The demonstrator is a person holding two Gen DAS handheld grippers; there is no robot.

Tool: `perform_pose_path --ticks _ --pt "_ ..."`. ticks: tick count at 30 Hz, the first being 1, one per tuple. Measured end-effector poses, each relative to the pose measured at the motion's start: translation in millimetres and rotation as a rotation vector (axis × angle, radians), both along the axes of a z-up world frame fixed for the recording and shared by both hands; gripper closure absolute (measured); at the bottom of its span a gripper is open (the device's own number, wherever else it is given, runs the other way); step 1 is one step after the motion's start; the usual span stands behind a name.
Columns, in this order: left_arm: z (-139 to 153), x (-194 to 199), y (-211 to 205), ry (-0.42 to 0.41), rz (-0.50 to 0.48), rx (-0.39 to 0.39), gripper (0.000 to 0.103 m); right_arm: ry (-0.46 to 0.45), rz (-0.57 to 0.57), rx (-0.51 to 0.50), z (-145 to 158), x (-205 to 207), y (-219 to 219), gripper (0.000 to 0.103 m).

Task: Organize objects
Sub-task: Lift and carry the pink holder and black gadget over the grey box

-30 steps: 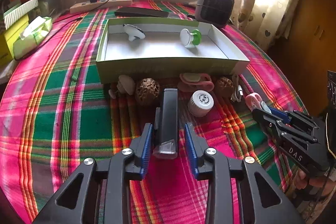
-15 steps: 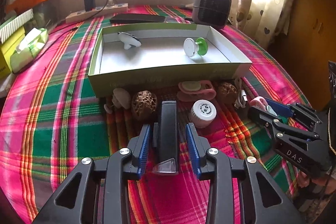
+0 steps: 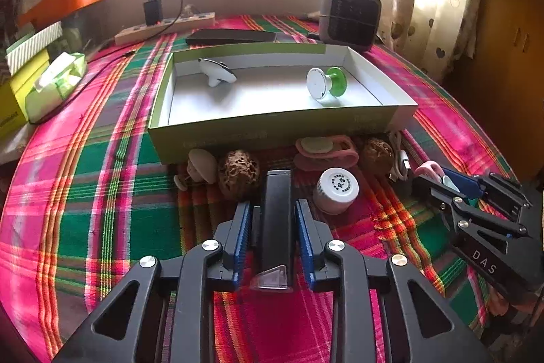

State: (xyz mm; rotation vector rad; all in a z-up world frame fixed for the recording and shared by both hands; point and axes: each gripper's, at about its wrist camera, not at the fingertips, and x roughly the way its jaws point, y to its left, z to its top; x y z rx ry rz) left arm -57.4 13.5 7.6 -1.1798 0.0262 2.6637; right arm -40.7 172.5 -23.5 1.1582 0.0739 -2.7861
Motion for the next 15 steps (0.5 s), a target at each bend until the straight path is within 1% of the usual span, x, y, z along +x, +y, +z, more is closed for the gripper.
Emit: perform_pose_path --ticks 2,6,9,15 --pt "0.1 0.3 1.9 0.002 0.000 -0.015 0.079 0.000 0.002 -0.001 0.0 0.1 -0.5 0.079" --pt "0.5 0.1 2.0 -0.001 0.003 -0.015 0.081 0.001 0.001 -0.008 0.1 -0.2 0.4 0.084" --pt "0.8 -0.3 2.5 0.000 0.004 -0.022 0.081 -0.001 -0.001 -0.010 0.2 -0.2 0.6 0.084" --pt "1.0 -0.8 2.0 -0.011 0.007 -0.010 0.081 -0.010 -0.008 -0.024 1.5 -1.9 1.9 0.084"
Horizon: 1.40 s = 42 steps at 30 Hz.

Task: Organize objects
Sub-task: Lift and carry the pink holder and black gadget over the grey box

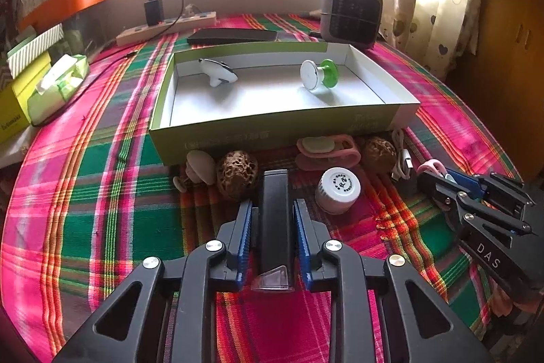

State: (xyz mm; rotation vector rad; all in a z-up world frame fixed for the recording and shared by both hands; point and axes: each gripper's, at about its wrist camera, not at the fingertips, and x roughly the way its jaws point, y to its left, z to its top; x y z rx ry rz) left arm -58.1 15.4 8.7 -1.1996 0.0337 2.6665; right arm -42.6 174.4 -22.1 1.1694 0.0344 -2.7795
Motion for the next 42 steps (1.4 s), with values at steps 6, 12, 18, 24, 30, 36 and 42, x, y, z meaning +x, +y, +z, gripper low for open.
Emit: perform_pose_path --ticks 6,12,18,24,30,36,42 --pt "0.8 0.8 0.8 -0.010 0.003 0.003 0.081 -0.007 -0.001 -0.014 1.2 -0.5 0.5 0.084" --pt "2.4 1.9 -0.1 -0.006 0.004 0.008 0.081 -0.007 0.002 -0.014 1.8 0.1 0.3 0.084" --pt "8.4 5.2 0.3 0.009 0.007 0.012 0.081 0.000 -0.005 -0.016 5.0 1.4 1.9 0.085" --pt "15.2 5.0 -2.2 0.014 0.014 0.020 0.081 0.011 -0.002 -0.018 10.2 2.2 1.8 0.084" --pt "22.8 4.7 -2.8 0.029 0.013 0.022 0.081 0.019 -0.006 -0.033 15.5 2.1 4.7 0.084" --pt "29.2 3.6 -6.0 0.034 0.014 0.040 0.081 0.038 -0.007 -0.033 22.6 2.5 5.0 0.084" --pt "35.3 1.4 -6.9 0.042 0.016 0.046 0.081 0.049 -0.004 -0.037 27.2 0.8 3.8 0.084"
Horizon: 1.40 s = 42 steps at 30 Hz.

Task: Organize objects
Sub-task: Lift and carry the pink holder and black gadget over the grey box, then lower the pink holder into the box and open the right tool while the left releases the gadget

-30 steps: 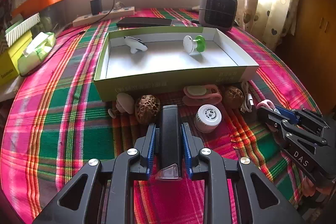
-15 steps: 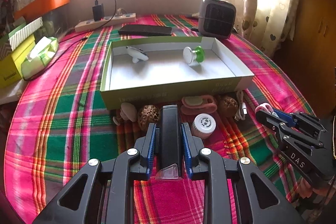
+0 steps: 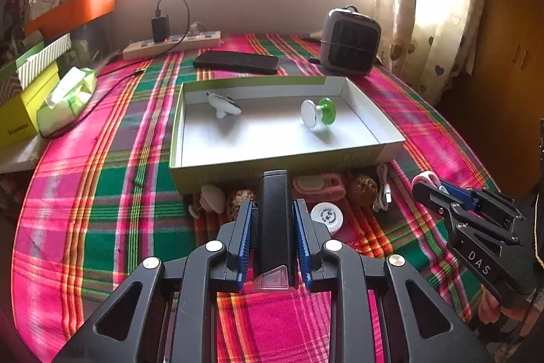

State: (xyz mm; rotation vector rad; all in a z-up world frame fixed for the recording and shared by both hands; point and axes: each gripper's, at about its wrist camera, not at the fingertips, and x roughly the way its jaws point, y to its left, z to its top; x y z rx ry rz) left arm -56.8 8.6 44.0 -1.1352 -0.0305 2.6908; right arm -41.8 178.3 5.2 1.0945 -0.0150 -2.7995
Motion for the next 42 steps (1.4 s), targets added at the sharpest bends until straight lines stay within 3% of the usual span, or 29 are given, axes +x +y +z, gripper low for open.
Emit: perform_pose_path --ticks 23,42 --pt "13.2 -35.4 -5.5 0.002 -0.001 0.025 0.081 0.022 0.042 -0.005 18.1 -32.1 -9.3 0.084" --pt "13.1 -98.3 -2.4 -0.030 -0.003 0.022 0.081 -0.004 0.055 -0.011 24.0 -98.9 -7.2 0.084"
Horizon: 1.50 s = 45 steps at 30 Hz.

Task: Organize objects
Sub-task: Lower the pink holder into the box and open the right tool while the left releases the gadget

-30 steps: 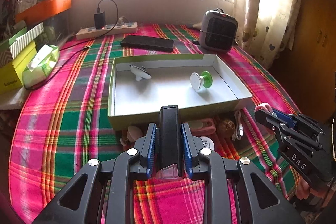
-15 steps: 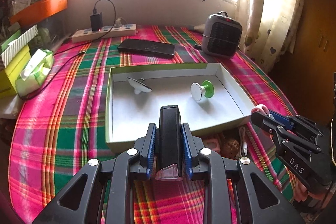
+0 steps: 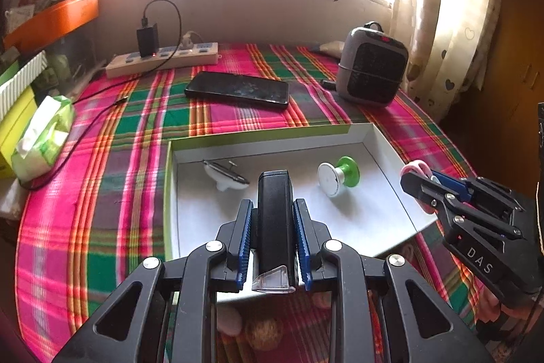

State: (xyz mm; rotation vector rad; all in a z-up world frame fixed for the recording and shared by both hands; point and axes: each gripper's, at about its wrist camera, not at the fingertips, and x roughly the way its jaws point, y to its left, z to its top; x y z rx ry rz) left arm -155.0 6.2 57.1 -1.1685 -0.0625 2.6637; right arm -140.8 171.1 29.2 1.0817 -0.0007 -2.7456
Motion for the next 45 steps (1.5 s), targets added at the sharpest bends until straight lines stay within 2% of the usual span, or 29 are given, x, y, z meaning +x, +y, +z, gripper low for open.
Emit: perform_pose_path --ticks 8,18,27,45 --pt "-7.2 -30.8 3.2 -0.026 -0.005 0.008 0.081 -0.071 0.004 -0.009 -10.8 -38.0 2.7 0.084" --pt "-18.9 -59.1 11.5 -0.063 -0.013 -0.006 0.081 -0.108 0.005 0.017 -22.0 -67.3 -1.6 0.084" --pt "-28.1 -70.6 13.7 -0.077 -0.010 -0.023 0.081 -0.142 0.005 0.030 -35.2 -79.9 -3.9 0.084" --pt "-41.5 -80.1 18.2 -0.104 -0.007 -0.043 0.081 -0.139 0.023 0.061 -40.3 -85.9 -11.3 0.084"
